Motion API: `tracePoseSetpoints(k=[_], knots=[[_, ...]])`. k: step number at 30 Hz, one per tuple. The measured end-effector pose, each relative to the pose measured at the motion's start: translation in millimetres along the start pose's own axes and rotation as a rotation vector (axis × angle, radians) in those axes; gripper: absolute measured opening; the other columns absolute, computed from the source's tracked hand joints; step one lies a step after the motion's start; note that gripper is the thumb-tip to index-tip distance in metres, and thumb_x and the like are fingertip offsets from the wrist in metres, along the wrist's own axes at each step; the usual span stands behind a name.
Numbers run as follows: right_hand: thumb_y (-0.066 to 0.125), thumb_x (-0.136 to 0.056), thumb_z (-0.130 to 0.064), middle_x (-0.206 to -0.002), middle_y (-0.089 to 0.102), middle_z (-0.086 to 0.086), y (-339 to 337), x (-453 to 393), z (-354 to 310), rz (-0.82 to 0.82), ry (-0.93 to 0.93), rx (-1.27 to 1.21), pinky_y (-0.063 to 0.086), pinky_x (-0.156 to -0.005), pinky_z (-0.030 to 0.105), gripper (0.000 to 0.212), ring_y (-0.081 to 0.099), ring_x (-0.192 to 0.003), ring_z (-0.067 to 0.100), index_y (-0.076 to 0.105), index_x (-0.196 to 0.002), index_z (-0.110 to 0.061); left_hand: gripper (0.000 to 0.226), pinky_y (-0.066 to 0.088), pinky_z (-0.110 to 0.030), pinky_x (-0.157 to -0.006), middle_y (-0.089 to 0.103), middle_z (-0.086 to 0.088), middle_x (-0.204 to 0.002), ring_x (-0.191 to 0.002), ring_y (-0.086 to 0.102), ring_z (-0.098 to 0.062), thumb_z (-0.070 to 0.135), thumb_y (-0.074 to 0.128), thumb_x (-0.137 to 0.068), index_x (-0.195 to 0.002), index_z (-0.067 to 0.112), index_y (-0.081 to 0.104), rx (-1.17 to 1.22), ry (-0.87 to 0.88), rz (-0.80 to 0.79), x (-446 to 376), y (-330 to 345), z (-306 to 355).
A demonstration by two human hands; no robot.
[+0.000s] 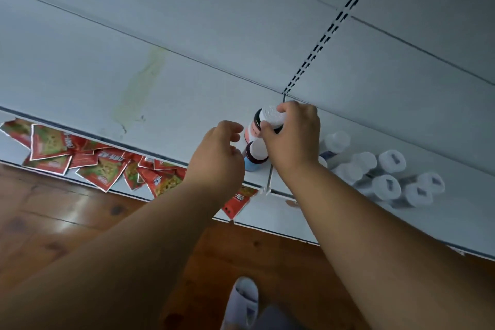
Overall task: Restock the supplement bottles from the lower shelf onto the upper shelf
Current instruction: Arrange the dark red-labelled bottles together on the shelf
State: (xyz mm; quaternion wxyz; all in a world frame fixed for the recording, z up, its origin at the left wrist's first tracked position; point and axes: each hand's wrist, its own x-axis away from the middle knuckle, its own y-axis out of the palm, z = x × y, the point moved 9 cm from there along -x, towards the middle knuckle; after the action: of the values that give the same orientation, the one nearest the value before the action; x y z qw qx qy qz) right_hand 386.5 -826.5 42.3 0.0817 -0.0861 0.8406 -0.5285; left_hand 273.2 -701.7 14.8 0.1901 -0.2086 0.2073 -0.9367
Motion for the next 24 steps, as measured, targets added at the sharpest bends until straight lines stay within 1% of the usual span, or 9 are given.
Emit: tracePoseSetpoints(k=[3,6,9,13,17,19,21,22,24], knots=[[0.069,-0.086,-0.036,-0.122,0.057,0.006,13.6,-20.2,2.6,-0.046,0.034,0.029,0.042,-0.087,0.034,0.04,0.05,-0.114,0.026,0.054,-0.119,-0.019,0.044,0.059,-0.042,-0.081,0.054,0.008,-0.13,-0.098,0.061,-0.016,0.007,0.043,-0.098,-0.135,0.031,0.047,0.024,0.0,-0.019,-4.8,4.4,3.6],[0.069,-0.087,-0.033,-0.113,0.062,0.006,20.1,-28.1,-2.3,-0.08,0.046,-0.033,0.039,-0.077,0.028,0.036,0.056,-0.106,0.027,0.051,-0.112,-0.016,0.045,0.058,-0.041,-0.081,0.054,0.007,-0.131,-0.1,0.059,-0.015,0.006,0.043,-0.098,-0.136,0.03,0.047,0.046,-0.022,-0.016,-6.5,2.1,5.3],[0.07,-0.086,-0.033,-0.106,0.061,0.001,7.1,-21.8,-12.2,-0.066,0.034,-0.102,0.038,-0.075,0.026,0.032,0.057,-0.101,0.023,0.046,-0.103,-0.021,0.045,0.058,-0.037,-0.08,0.053,0.008,-0.133,-0.101,0.059,-0.015,0.005,0.043,-0.098,-0.136,0.03,0.047,0.069,-0.068,0.012,-2.8,-7.9,-0.1],[0.072,-0.086,-0.033,-0.106,0.06,-0.005,-25.3,14.3,-43.7,-0.104,0.014,-0.352,0.046,-0.077,0.026,0.031,0.057,-0.098,0.016,0.047,-0.103,-0.025,0.038,0.052,-0.03,-0.063,0.054,0.004,-0.134,-0.092,0.063,-0.017,0.016,0.045,-0.102,-0.136,0.031,0.047,0.275,-0.27,0.1,25.6,-45.9,-15.9],[0.071,-0.084,-0.035,-0.098,0.062,-0.008,-66.6,52.7,-96.8,-0.202,-0.038,-0.539,0.057,-0.079,0.041,0.027,0.062,-0.09,0.018,0.052,-0.101,-0.027,0.033,0.058,-0.038,-0.087,0.064,-0.004,-0.122,-0.101,0.069,-0.019,0.022,0.046,-0.103,-0.134,0.034,0.05,0.611,-0.489,0.088,68.3,-94.3,-12.4],[0.071,-0.081,-0.036,-0.093,0.062,-0.01,-87.8,71.8,-124.1,-0.257,-0.02,-0.615,0.056,-0.082,0.046,0.023,0.063,-0.087,0.017,0.052,-0.092,-0.032,0.033,0.06,-0.031,-0.072,0.066,-0.005,-0.113,-0.09,0.073,-0.02,0.021,0.051,-0.101,-0.133,0.028,0.054,0.677,-0.442,0.014,90.7,-123.7,2.5],[0.07,-0.076,-0.042,-0.091,0.065,-0.006,-112.0,97.6,-148.9,-0.304,0.015,-0.704,0.055,-0.085,0.045,0.021,0.065,-0.089,0.016,0.054,-0.087,-0.033,0.038,0.056,-0.028,-0.058,0.065,-0.01,-0.106,-0.077,0.07,-0.019,0.017,0.052,-0.099,-0.137,0.009,0.054,0.778,-0.422,-0.11,122.4,-146.2,21.8],[0.069,-0.076,-0.045,-0.092,0.067,-0.003,-123.2,111.8,-159.4,-0.323,0.047,-0.761,0.056,-0.085,0.045,0.022,0.066,-0.09,0.017,0.055,-0.086,-0.033,0.041,0.055,-0.03,-0.058,0.065,-0.014,-0.105,-0.076,0.068,-0.021,0.019,0.05,-0.098,-0.135,0.002,0.054,0.863,-0.434,-0.174,140.7,-153.6,31.1],[0.07,-0.083,-0.043,-0.094,0.07,0.001,-143.0,142.8,-174.7,-0.351,0.122,-0.857,0.058,-0.082,0.043,0.019,0.068,-0.089,0.018,0.056,-0.089,-0.031,0.046,0.056,-0.035,-0.071,0.065,-0.018,-0.112,-0.087,0.066,-0.026,0.025,0.047,-0.097,-0.133,-0.002,0.055,0.98,-0.421,-0.299,177.6,-164.3,50.2]])
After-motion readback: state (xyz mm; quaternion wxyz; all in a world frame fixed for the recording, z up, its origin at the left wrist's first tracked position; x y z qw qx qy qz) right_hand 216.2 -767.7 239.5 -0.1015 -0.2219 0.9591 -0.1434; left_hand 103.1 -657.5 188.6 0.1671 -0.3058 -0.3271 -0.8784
